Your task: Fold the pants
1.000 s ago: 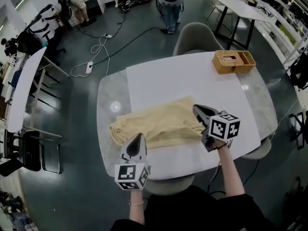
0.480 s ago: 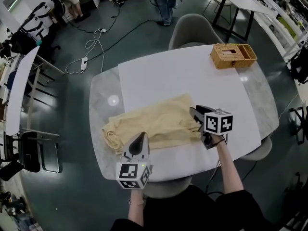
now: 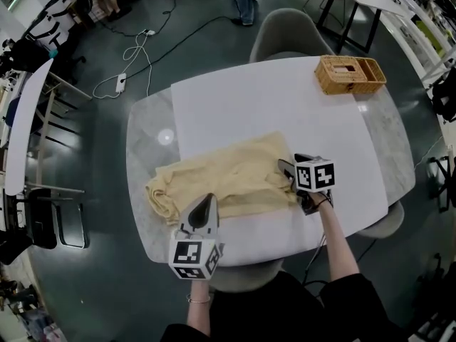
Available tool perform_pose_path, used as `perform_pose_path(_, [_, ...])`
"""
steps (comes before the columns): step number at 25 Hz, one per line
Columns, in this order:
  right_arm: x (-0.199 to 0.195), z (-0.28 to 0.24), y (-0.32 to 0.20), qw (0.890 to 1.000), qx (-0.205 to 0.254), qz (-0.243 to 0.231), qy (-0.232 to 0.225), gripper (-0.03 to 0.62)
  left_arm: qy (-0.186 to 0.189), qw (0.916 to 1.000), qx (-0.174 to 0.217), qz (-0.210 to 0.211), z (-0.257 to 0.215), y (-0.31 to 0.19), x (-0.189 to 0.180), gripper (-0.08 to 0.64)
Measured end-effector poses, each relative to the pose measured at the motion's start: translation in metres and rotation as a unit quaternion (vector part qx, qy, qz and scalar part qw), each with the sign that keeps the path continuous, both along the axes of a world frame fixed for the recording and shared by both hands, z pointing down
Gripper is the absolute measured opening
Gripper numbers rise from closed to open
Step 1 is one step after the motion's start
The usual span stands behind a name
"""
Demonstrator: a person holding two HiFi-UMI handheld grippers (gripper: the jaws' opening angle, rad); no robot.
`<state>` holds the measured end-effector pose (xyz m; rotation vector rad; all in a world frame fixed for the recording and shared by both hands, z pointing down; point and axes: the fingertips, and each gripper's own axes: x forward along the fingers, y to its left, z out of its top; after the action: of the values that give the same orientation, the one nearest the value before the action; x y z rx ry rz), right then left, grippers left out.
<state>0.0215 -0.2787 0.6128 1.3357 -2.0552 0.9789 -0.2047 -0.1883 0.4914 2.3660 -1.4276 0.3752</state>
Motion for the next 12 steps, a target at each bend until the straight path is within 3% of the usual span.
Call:
perform_pose_path(5, [-0.003, 0.013, 0.004, 0.998, -0.029, -0.027, 0.051, 0.203, -0.002, 1.0000, -0.007, -0.005, 0.004, 0.002, -0.004, 0.014])
perform_pose_path(7, [-0.005, 0.015, 0.005, 0.995, -0.035, -0.045, 0.079, 0.160, -0.002, 0.9999, -0.007, -0.007, 0.004, 0.003, -0.006, 0.014])
perform_pose_path(10, [-0.011, 0.015, 0.006, 0.995, -0.047, -0.046, 0.080, 0.041, -0.002, 0.9999, -0.007, -0.011, 0.004, 0.005, -0.009, 0.014])
perform_pose_path(12, [-0.011, 0.012, 0.006, 0.995, -0.051, -0.037, 0.078, 0.037, -0.002, 0.9999, -0.006, -0.015, 0.002, 0.006, -0.012, 0.014])
